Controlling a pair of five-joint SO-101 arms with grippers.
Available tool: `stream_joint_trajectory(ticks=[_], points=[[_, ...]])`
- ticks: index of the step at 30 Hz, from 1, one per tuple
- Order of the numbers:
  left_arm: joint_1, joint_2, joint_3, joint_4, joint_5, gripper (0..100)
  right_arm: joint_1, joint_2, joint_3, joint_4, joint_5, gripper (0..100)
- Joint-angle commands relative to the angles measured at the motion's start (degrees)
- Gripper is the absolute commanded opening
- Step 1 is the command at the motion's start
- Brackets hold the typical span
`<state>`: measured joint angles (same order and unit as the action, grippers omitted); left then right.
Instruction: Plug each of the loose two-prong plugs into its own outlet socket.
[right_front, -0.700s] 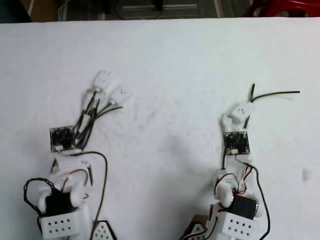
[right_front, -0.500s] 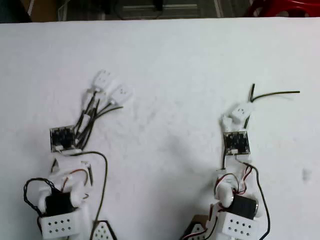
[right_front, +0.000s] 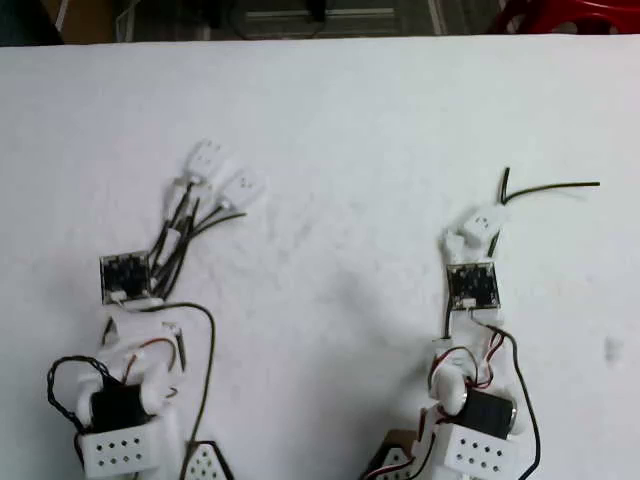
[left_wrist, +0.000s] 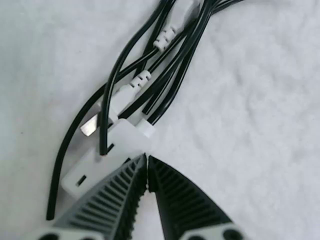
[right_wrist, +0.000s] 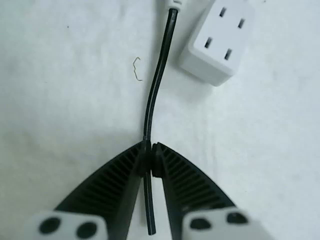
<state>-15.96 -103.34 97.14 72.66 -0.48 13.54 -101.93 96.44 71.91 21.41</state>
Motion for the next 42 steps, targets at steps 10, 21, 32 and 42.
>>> stream_joint_trajectory(ticks=[10, 21, 32, 42], points=[[-0.4, 0.0, -0.1, 0.4, -0.4, 3, 0.3, -0.5, 0.4, 0.3, 0.2, 1.8], [-0.4, 0.0, -0.1, 0.4, -0.4, 3, 0.3, -0.5, 0.4, 0.3, 0.2, 1.8], [-0.4, 0.0, -0.1, 0.4, -0.4, 3, 0.3, -0.5, 0.4, 0.3, 0.2, 1.8], [1.1, 0.0, -0.1, 0.4, -0.1, 3, 0.3, -0.5, 0.4, 0.3, 0.2, 1.8]])
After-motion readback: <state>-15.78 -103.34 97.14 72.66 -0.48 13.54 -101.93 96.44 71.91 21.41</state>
